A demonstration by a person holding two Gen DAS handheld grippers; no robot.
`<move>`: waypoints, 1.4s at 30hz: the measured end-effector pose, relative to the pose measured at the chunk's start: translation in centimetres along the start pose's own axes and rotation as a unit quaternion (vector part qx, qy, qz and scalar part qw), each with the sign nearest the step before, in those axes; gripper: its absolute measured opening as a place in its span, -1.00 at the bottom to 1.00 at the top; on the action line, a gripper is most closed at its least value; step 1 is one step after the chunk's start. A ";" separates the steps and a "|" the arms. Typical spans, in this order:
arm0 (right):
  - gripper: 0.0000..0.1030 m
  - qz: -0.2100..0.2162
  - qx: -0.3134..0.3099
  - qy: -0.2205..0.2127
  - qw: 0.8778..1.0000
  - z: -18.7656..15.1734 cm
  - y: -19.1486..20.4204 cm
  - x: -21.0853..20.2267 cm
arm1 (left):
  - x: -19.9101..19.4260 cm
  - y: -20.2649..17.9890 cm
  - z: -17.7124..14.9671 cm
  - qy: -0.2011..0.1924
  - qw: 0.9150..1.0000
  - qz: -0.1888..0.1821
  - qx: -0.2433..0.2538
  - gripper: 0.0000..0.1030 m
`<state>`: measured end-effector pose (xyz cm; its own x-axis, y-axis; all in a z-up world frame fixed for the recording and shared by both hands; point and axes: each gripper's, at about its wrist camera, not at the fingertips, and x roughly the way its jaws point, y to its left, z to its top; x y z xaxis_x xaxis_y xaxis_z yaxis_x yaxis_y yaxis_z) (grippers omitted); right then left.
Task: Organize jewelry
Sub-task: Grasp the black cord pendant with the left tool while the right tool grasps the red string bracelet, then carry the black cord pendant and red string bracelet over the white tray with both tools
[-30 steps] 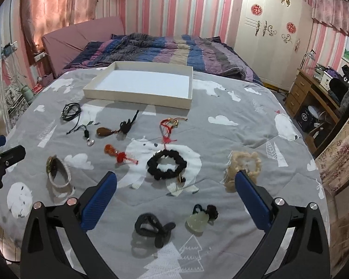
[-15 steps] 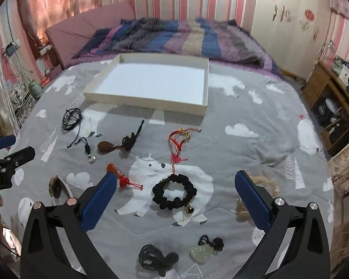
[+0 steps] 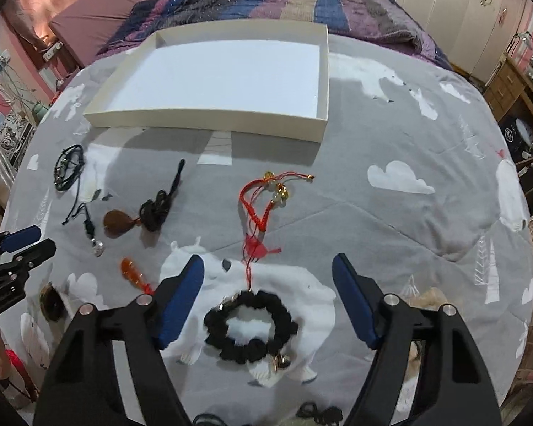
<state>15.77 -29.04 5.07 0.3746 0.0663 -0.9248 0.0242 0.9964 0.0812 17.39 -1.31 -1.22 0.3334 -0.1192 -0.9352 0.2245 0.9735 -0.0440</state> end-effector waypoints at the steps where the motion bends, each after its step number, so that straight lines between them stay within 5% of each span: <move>1: 0.41 0.004 0.001 0.002 1.000 0.3 0.0 0.3 | 0.2 0.0 0.3 0.004 1.000 -0.006 -0.002 -0.19; 20: 0.05 0.018 0.012 0.036 0.999 2.6 -0.5 4.3 | 4.1 -1.0 2.5 0.041 0.999 -0.027 -0.009 -0.42; 26: -0.05 0.015 0.009 0.043 0.999 2.9 -0.1 5.4 | 4.7 -1.2 2.9 0.040 0.999 -0.026 -0.002 -0.65; 34: -0.77 -0.003 -0.005 0.034 0.999 3.2 0.4 5.5 | 4.7 -2.2 3.2 0.037 0.999 -0.015 0.018 -0.84; 42: -0.91 -0.021 -0.016 0.015 1.000 3.2 0.4 4.8 | 4.1 -2.1 3.1 0.031 0.999 -0.015 0.022 -0.88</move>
<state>20.55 -28.49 1.82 0.3467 0.0246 -0.9376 0.0096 0.9995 0.0298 21.14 -4.42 -3.89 0.2696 -0.1342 -0.9536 0.2740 0.9600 -0.0576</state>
